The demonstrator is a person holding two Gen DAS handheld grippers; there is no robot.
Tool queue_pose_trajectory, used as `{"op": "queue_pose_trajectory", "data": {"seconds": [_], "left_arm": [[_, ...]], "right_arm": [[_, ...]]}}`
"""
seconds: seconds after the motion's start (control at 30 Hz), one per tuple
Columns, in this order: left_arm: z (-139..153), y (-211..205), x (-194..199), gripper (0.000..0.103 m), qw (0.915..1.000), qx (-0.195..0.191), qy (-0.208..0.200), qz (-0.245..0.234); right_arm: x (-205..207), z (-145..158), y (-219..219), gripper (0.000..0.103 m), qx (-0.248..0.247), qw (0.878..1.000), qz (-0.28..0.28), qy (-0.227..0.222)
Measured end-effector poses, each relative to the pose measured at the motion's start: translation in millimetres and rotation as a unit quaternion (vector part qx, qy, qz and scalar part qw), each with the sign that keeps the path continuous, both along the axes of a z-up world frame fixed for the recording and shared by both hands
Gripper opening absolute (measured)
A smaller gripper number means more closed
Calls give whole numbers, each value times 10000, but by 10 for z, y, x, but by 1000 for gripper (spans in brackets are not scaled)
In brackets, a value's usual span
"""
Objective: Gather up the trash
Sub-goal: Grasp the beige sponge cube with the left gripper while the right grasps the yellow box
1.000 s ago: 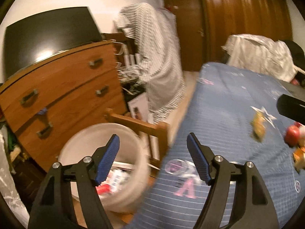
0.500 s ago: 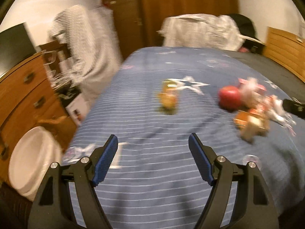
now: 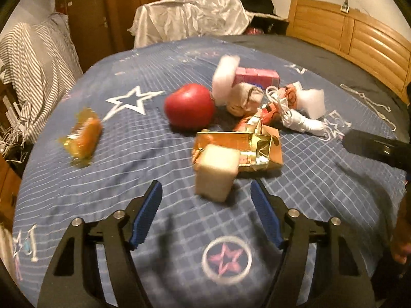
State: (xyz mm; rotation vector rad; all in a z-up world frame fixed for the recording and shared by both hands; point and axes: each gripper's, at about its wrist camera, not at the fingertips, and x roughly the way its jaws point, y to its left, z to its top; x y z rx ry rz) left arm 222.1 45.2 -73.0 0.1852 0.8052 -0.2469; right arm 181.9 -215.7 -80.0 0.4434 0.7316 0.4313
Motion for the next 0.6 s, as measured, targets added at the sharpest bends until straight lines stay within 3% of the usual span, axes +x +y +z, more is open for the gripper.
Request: {"op": "queue_pose_trajectory", "data": {"seconds": [0.07, 0.23, 0.37, 0.6], "left_arm": [[-98, -52, 116, 33, 9999, -3, 161, 10], [-10, 82, -12, 29, 9997, -252, -23, 18], [99, 401, -257, 29, 9979, -458, -130, 439], [-37, 886, -474, 29, 9898, -817, 302, 1126]], "right_arm": [[61, -22, 51, 71, 33, 10000, 49, 42], [207, -27, 239, 71, 93, 9994, 243, 222], [423, -69, 454, 73, 20, 9988, 361, 335], [934, -299, 891, 73, 70, 9943, 493, 944]]}}
